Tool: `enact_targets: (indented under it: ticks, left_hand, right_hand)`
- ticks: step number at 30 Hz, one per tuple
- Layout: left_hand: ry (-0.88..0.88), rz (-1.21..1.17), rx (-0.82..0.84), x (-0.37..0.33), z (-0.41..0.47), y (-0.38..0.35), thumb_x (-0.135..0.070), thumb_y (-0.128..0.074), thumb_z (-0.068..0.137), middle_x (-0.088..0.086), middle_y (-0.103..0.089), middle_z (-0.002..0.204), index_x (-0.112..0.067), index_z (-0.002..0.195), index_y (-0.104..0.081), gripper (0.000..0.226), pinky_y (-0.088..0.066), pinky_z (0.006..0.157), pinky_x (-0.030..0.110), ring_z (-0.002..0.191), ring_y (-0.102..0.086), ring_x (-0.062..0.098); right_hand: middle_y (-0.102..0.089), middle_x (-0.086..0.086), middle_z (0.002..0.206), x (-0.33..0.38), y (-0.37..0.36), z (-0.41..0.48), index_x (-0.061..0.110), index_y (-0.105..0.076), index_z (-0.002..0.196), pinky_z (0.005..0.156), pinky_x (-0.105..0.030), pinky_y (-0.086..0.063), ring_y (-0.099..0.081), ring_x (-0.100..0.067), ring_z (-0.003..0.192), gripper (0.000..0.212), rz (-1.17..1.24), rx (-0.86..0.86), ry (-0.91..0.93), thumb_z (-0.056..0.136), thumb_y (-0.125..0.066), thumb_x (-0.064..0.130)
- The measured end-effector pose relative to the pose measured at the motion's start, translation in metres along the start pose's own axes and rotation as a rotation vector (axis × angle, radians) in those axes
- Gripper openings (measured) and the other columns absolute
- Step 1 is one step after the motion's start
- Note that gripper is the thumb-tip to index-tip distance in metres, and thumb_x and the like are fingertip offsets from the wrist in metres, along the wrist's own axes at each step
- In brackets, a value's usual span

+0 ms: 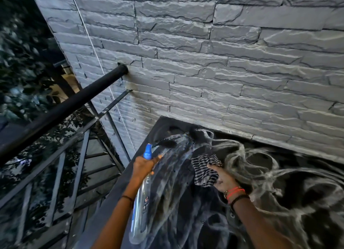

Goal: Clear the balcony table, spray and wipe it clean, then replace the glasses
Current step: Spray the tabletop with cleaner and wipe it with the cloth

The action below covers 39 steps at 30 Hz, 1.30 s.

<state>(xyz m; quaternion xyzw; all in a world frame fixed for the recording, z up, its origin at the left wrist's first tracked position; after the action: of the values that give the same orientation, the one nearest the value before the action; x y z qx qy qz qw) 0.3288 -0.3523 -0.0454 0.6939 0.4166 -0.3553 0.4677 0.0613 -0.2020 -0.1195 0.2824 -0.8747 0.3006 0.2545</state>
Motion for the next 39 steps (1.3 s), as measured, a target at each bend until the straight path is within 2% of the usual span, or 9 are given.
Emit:
enact_targets:
  ticks: [3, 10, 17, 22, 26, 28, 33, 36, 39]
  left_hand:
    - [0.058, -0.022, 0.011, 0.018, -0.019, 0.010, -0.049, -0.082, 0.057, 0.005, -0.056, 0.054, -0.011, 0.068, -0.059, 0.046, -0.046, 0.053, 0.030, 0.039, -0.049, 0.015]
    - [0.089, 0.057, 0.225, 0.044, -0.085, -0.043, -0.029, -0.082, 0.073, 0.003, -0.055, 0.051, -0.012, 0.064, -0.053, 0.034, -0.042, 0.046, 0.025, 0.035, -0.048, 0.011]
    - [0.089, -0.076, 0.253, 0.054, -0.117, -0.057, -0.025, -0.081, 0.074, 0.000, -0.056, 0.053, -0.012, 0.064, -0.057, 0.029, -0.041, 0.041, 0.023, 0.037, -0.049, 0.012]
    - [0.174, -0.151, 0.205, 0.067, -0.118, -0.038, -0.026, -0.078, 0.077, 0.002, -0.064, 0.053, -0.012, 0.068, -0.061, 0.024, -0.042, 0.041, 0.021, 0.040, -0.052, 0.011]
    - [0.189, -0.105, 0.151, 0.065, -0.110, -0.016, -0.023, -0.075, 0.081, -0.001, -0.054, 0.042, -0.011, 0.064, -0.055, 0.029, -0.040, 0.039, 0.019, 0.033, -0.046, 0.009]
    - [0.174, -0.089, 0.127, 0.061, -0.105, -0.004, -0.024, -0.075, 0.081, -0.001, -0.053, 0.044, -0.009, 0.068, -0.056, 0.027, -0.042, 0.040, 0.018, 0.034, -0.047, 0.009]
    - [0.184, -0.143, 0.096, 0.055, -0.084, 0.017, -0.025, -0.075, 0.080, 0.004, -0.051, 0.050, -0.009, 0.067, -0.056, 0.029, -0.043, 0.041, 0.021, 0.039, -0.047, 0.013]
    - [0.179, -0.142, 0.096, 0.051, -0.067, 0.027, -0.027, -0.075, 0.080, 0.004, -0.053, 0.049, -0.009, 0.065, -0.055, 0.031, -0.043, 0.045, 0.022, 0.039, -0.049, 0.013]
    - [0.166, -0.158, 0.077, 0.044, -0.050, 0.038, -0.023, -0.074, 0.081, 0.005, -0.052, 0.049, -0.009, 0.064, -0.054, 0.030, -0.042, 0.040, 0.019, 0.036, -0.048, 0.011]
  right_hand:
    - [-0.072, -0.006, 0.071, -0.007, -0.006, -0.006, 0.007, -0.060, 0.089, 0.049, -0.024, -0.055, -0.069, -0.014, 0.055, 0.008, 0.008, 0.025, 0.019, 0.091, -0.052, 0.007]
    - [-0.073, -0.010, 0.066, -0.022, -0.010, -0.009, 0.003, -0.063, 0.095, 0.049, -0.031, -0.057, -0.070, -0.021, 0.059, 0.010, -0.037, 0.025, -0.003, 0.087, -0.056, 0.006]
    - [-0.071, -0.007, 0.060, -0.025, 0.012, -0.003, 0.003, -0.063, 0.090, 0.048, -0.028, -0.056, -0.068, -0.020, 0.053, 0.006, -0.151, -0.038, 0.021, 0.085, -0.059, 0.002]
    - [-0.068, -0.021, 0.102, -0.036, 0.011, 0.015, -0.006, -0.064, 0.105, 0.081, -0.045, -0.052, -0.064, -0.035, 0.092, 0.038, -0.350, -0.029, 0.042, 0.069, -0.074, 0.002]
    - [-0.073, -0.010, 0.086, -0.034, -0.036, 0.011, 0.003, -0.067, 0.096, 0.067, -0.029, -0.056, -0.069, -0.024, 0.080, 0.021, -0.411, 0.126, 0.024, 0.075, -0.067, -0.003]
    - [-0.073, -0.008, 0.094, -0.031, -0.057, 0.013, 0.007, -0.067, 0.094, 0.076, -0.028, -0.055, -0.069, -0.019, 0.086, 0.022, -0.478, 0.146, 0.034, 0.073, -0.072, 0.002]
    - [-0.054, -0.014, 0.123, 0.017, -0.101, -0.012, 0.008, -0.046, 0.132, 0.099, -0.031, -0.036, -0.049, -0.031, 0.117, 0.058, -1.363, -0.231, 0.780, 0.077, -0.065, 0.007]
    - [-0.041, -0.022, 0.139, -0.041, -0.119, -0.003, 0.004, -0.043, 0.135, 0.112, -0.036, -0.025, -0.034, -0.034, 0.133, 0.046, -1.626, 0.039, 0.763, 0.092, -0.051, 0.016]
    - [-0.036, -0.023, 0.144, -0.077, -0.093, 0.019, 0.009, -0.046, 0.135, 0.108, -0.048, -0.030, -0.036, -0.039, 0.133, 0.053, -1.865, 0.028, 0.790, 0.086, -0.062, 0.023]
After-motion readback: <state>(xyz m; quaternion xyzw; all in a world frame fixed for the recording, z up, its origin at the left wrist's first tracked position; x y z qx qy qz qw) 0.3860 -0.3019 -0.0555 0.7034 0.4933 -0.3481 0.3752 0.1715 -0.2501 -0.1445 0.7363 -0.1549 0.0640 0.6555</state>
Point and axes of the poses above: each hand's wrist, its own z-axis towards the middle knuckle, its own y-axis out of the back of the hand, x = y × z, the point moved 10 cm from there along z, towards the middle knuckle
